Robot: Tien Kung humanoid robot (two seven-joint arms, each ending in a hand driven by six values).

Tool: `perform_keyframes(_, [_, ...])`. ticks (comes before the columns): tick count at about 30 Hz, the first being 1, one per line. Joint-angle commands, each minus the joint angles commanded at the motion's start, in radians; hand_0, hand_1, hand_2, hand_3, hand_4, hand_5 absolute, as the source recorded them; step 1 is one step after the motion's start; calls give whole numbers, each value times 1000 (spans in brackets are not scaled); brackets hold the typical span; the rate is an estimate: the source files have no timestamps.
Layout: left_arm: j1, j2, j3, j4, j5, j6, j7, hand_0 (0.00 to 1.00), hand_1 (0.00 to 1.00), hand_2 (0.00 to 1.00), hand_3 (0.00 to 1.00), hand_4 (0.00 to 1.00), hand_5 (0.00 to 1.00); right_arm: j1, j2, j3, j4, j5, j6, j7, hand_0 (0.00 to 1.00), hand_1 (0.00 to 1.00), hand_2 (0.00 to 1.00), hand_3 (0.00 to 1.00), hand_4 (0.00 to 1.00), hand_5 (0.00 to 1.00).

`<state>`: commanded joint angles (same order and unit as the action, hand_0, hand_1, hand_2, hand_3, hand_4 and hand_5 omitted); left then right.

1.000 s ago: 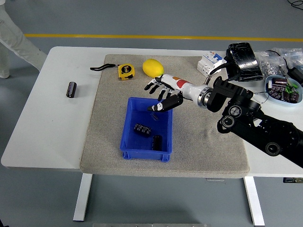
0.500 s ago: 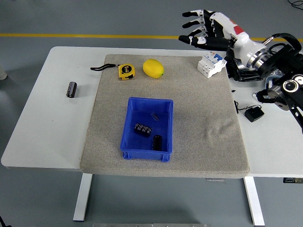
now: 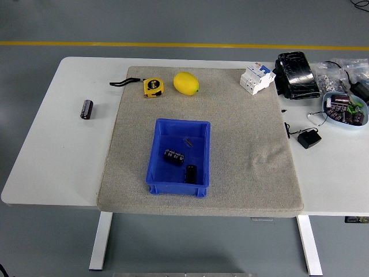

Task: Pick up the battery,place it into the box

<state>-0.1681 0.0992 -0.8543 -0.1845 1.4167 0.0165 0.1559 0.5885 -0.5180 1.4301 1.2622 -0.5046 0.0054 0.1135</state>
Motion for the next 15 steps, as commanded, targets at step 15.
perform_keyframes(15, [-9, -6, -20, 5, 13, 9, -13, 589, 563, 619, 710, 698, 703, -249, 65, 156, -51, -106, 143, -114, 943, 885, 913, 930, 998, 998])
